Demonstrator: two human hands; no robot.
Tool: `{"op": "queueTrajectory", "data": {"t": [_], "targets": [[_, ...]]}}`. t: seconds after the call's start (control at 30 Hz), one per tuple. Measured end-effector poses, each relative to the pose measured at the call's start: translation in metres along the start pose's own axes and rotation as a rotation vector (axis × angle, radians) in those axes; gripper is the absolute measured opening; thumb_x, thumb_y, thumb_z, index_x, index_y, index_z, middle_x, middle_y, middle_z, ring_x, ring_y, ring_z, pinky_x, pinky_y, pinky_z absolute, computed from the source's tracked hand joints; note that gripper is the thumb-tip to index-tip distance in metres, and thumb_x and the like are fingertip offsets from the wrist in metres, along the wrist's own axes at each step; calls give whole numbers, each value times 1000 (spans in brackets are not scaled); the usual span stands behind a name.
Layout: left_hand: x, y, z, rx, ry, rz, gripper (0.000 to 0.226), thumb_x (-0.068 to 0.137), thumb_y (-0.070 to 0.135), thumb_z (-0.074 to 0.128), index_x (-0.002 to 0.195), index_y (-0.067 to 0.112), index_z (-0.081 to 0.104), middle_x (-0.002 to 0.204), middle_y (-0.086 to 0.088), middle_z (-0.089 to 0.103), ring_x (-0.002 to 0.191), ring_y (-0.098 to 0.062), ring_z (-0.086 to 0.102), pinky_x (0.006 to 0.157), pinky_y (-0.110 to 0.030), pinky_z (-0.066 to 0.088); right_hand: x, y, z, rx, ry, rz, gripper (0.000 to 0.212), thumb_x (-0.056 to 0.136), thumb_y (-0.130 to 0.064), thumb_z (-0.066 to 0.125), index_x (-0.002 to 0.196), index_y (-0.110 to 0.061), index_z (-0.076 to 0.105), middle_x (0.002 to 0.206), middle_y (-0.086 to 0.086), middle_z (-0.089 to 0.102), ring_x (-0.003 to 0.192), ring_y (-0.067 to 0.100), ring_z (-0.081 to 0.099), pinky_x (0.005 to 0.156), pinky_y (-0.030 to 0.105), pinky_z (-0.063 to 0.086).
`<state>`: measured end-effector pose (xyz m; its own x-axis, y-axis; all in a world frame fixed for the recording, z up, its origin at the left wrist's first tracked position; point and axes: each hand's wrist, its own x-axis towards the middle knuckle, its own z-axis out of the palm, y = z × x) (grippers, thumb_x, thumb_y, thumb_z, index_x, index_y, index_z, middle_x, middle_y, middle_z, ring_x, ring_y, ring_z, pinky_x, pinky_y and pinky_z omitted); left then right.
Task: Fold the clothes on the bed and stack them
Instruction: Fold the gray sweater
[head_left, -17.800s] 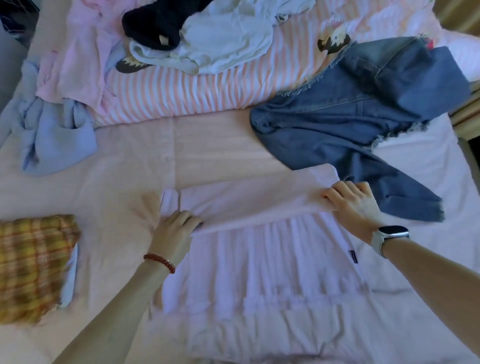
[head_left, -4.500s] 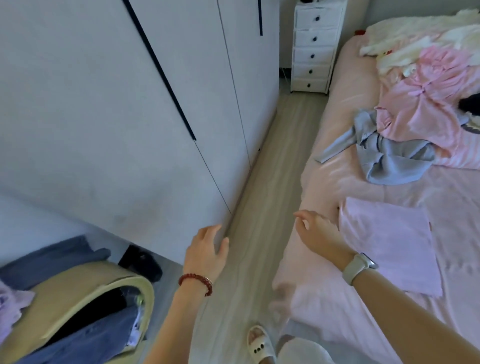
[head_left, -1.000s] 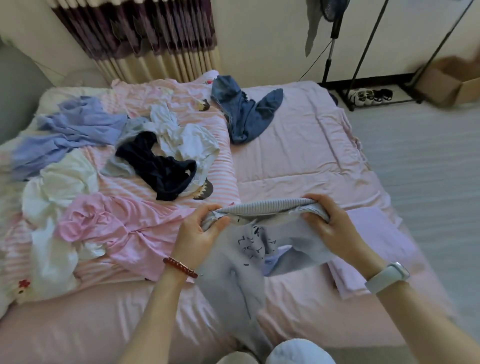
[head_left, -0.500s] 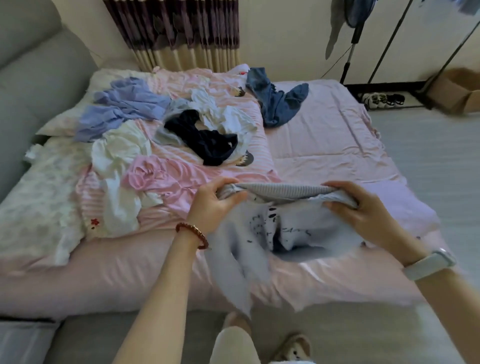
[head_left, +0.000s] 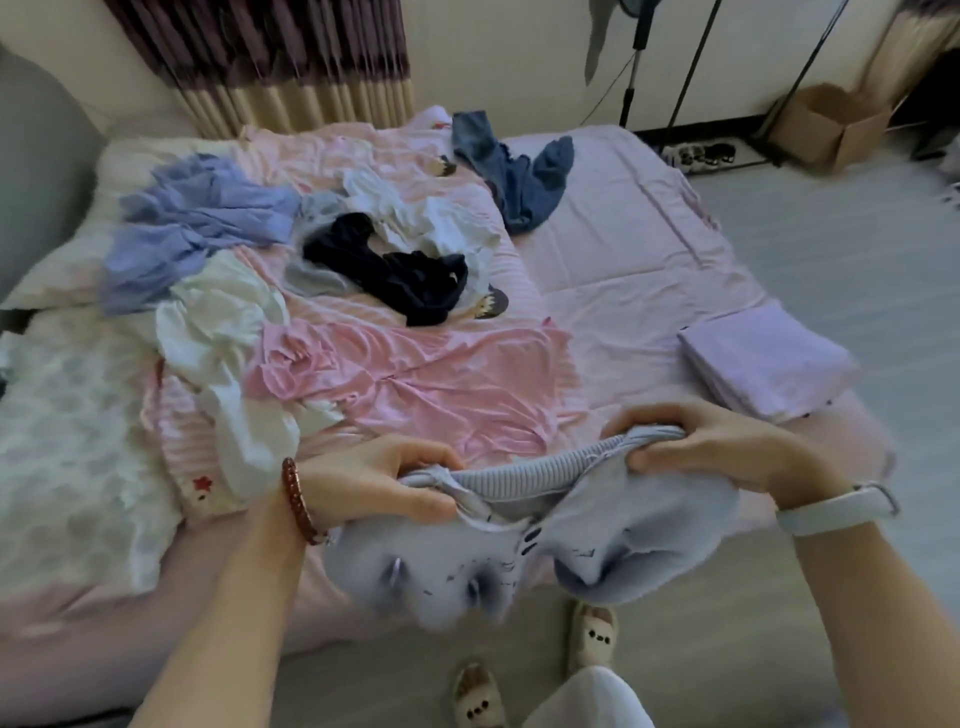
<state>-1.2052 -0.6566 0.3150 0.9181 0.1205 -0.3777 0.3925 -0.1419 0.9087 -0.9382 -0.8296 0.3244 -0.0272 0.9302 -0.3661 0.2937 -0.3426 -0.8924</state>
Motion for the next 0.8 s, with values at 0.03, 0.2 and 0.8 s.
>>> {"op": "queueTrajectory", "data": {"t": [0.03,0.2,0.8], "targets": [[-2,0,-6,-61,-58,14,45,63,44,76,94,13,67,80,7,64,74,-6,59,65,-18,46,0,-2,1,56,-52,7,41,61,-37,72,93,-12,68,87,2,66,84,12,59,76,24,47],[35,-9,-40,-212,457,63,24,61,35,84,79,25,72,78,5,68,71,-1,62,67,-20,51,39,-15,-6,186,214,-43,30,66,-30,79,89,-14,68,87,5,64,82,14,57,73,23,46],[319,-116,-233,462,1218,-447,67,87,42,56,144,23,28,147,-10,28,134,-30,28,109,-47,27,397,83,-156,-362,643,76,70,89,-27,60,146,-14,22,142,16,32,132,30,32,108,42,29]]}}
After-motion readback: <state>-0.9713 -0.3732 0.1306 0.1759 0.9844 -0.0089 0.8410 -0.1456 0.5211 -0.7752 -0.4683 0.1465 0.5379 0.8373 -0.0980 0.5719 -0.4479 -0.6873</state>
